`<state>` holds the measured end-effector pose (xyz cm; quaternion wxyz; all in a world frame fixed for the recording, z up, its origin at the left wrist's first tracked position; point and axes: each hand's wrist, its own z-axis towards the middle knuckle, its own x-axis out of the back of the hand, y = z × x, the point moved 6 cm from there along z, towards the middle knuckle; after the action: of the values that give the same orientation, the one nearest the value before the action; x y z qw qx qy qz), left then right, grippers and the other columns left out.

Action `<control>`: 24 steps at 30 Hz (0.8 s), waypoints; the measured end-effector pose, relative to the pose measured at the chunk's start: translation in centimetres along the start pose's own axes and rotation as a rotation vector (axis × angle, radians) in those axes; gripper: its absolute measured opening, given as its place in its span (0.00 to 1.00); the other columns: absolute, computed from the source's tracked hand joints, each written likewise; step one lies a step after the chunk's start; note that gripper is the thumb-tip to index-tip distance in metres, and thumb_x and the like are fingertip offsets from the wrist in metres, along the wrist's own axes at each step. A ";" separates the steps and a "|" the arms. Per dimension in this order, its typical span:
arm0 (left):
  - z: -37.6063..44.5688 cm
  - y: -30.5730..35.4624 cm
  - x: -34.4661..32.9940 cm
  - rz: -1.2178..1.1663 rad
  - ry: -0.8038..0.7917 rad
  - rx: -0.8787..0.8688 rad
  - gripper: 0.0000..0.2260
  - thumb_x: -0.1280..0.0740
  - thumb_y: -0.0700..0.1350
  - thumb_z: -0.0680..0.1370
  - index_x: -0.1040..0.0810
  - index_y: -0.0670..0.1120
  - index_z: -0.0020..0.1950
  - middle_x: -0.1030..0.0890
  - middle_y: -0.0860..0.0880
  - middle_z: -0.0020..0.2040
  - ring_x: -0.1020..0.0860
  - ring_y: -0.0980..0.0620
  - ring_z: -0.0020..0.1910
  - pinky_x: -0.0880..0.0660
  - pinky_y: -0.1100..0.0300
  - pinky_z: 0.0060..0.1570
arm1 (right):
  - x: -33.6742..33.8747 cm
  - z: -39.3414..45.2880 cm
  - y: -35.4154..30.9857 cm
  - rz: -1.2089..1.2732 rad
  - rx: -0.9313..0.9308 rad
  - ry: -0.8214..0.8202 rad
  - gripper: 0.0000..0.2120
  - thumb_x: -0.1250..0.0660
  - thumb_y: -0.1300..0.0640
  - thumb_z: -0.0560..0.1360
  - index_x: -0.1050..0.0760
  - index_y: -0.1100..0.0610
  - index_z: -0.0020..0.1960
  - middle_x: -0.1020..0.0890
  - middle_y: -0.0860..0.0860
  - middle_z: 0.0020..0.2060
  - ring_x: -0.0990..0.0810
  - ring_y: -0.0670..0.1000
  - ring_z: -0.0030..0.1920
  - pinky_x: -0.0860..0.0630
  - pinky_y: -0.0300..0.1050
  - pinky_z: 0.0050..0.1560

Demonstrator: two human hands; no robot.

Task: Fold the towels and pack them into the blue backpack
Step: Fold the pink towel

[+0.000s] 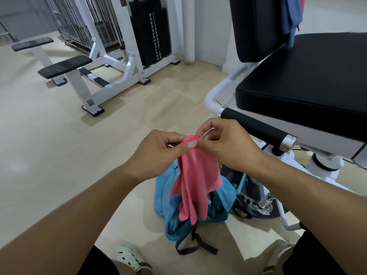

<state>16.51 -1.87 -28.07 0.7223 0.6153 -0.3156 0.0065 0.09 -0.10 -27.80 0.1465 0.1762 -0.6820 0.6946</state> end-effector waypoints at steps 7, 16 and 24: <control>0.0 -0.3 0.0 0.007 -0.003 0.004 0.11 0.35 0.50 0.82 0.13 0.51 0.55 0.13 0.56 0.46 0.16 0.58 0.49 0.24 0.65 0.56 | -0.1 -0.1 -0.1 0.022 -0.003 0.008 0.11 0.22 0.47 0.72 0.20 0.53 0.44 0.14 0.51 0.33 0.21 0.44 0.30 0.27 0.39 0.32; 0.7 -0.5 2.9 0.076 0.401 0.031 0.16 0.40 0.46 0.85 0.20 0.46 0.41 0.25 0.51 0.31 0.30 0.59 0.31 0.33 0.70 0.33 | -1.5 -0.5 -0.1 -0.132 0.040 -0.139 0.08 0.21 0.49 0.71 0.17 0.50 0.41 0.15 0.40 0.35 0.19 0.38 0.36 0.25 0.34 0.40; 1.2 -1.6 4.3 -0.017 0.290 0.060 0.19 0.40 0.53 0.84 0.25 0.38 0.44 0.28 0.48 0.35 0.32 0.53 0.36 0.35 0.56 0.41 | -4.6 -1.4 0.4 -0.353 0.087 -0.258 0.16 0.25 0.47 0.74 0.21 0.47 0.60 0.17 0.41 0.49 0.20 0.40 0.50 0.23 0.37 0.51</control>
<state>20.05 -4.91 -27.44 0.7417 0.6318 -0.2025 0.0986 3.99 1.45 -30.27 0.1694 0.3865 -0.6230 0.6586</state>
